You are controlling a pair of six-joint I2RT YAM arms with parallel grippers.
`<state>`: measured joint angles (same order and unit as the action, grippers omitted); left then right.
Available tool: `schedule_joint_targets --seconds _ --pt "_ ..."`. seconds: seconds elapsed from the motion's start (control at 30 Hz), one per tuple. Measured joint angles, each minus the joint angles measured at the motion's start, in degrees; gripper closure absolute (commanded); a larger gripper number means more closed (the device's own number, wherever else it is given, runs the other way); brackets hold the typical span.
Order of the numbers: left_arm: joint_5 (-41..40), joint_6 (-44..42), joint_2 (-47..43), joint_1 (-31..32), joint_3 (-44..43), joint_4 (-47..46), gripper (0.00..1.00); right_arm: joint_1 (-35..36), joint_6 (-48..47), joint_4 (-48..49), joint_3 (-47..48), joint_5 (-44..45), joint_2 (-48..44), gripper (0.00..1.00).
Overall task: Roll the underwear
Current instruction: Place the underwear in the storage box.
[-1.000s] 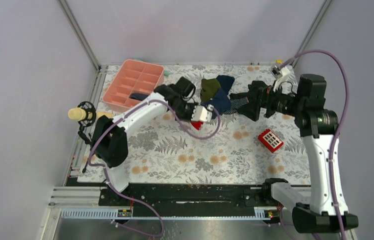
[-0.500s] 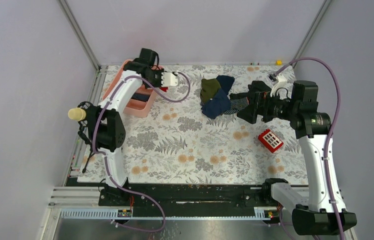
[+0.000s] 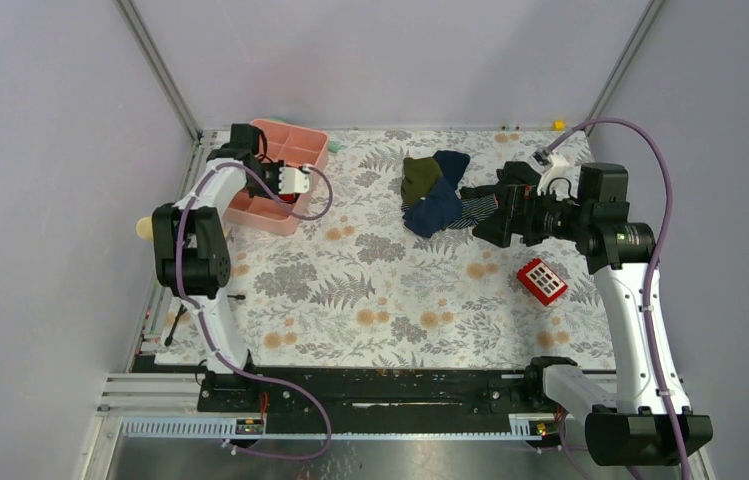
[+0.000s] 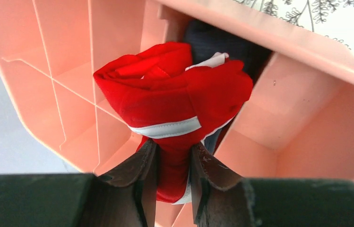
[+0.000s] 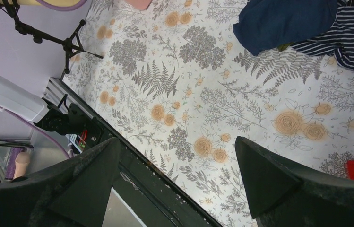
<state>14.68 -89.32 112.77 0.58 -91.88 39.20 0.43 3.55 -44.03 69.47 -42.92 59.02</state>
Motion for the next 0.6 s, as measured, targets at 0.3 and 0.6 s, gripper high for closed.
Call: schedule_joint_targets --seconds 0.3,0.6 --pt "3.7 -3.0 -9.6 -0.9 14.3 -7.4 1.0 0.0 -0.2 -0.7 -2.4 0.4 0.1 0.01" --pt "5.4 -6.1 -16.0 -3.6 20.1 -8.9 1.0 0.0 -0.3 -0.7 -3.1 0.4 0.2 0.01"
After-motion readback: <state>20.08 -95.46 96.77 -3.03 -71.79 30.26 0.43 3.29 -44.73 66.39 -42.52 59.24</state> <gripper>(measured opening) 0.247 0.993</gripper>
